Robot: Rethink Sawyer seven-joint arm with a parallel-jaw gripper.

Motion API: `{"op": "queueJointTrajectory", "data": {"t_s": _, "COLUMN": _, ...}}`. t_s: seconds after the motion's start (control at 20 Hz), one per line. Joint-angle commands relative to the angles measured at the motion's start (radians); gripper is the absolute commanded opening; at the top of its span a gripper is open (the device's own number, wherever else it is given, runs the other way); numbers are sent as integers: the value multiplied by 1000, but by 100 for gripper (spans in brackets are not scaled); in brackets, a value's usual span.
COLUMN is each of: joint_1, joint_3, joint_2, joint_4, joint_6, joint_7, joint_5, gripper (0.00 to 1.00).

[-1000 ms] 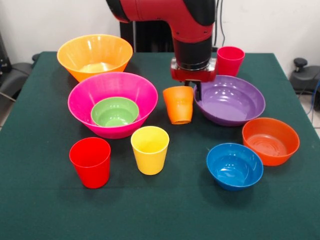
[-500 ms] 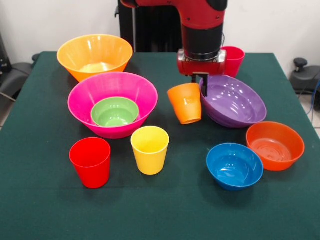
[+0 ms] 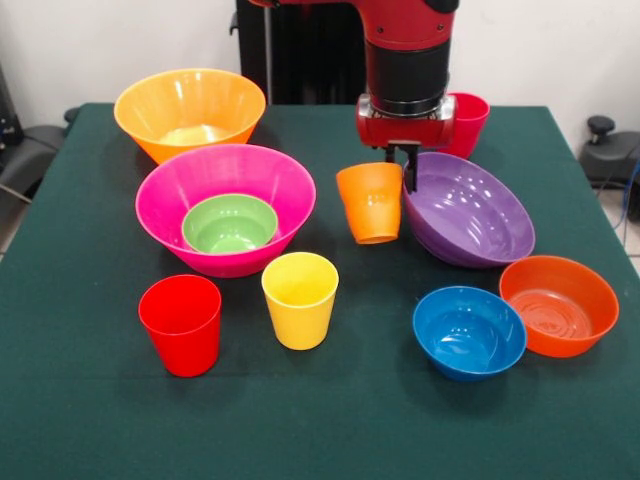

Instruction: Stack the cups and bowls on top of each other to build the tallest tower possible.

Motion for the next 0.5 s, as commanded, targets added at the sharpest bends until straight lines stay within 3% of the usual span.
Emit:
{"op": "queueJointTrajectory", "data": {"t_s": 0.05, "joint_1": -17, "joint_3": 47, "joint_2": 38, "joint_4": 30, "joint_6": -57, "joint_7": 129, "joint_5": 26, "gripper": 0}}
{"op": "queueJointTrajectory", "data": {"t_s": 0.35, "joint_1": -9, "joint_3": 36, "joint_2": 52, "joint_4": 19, "joint_6": -81, "joint_7": 122, "joint_5": 5, "gripper": 0}}
{"op": "queueJointTrajectory", "data": {"t_s": 0.4, "joint_1": -15, "joint_3": 42, "joint_2": 55, "joint_4": 19, "joint_6": -89, "joint_7": 115, "joint_5": 1, "gripper": 100}}
{"op": "queueJointTrajectory", "data": {"t_s": 0.5, "joint_1": -19, "joint_3": 47, "joint_2": 56, "joint_4": 18, "joint_6": -89, "joint_7": 109, "joint_5": -2, "gripper": 100}}
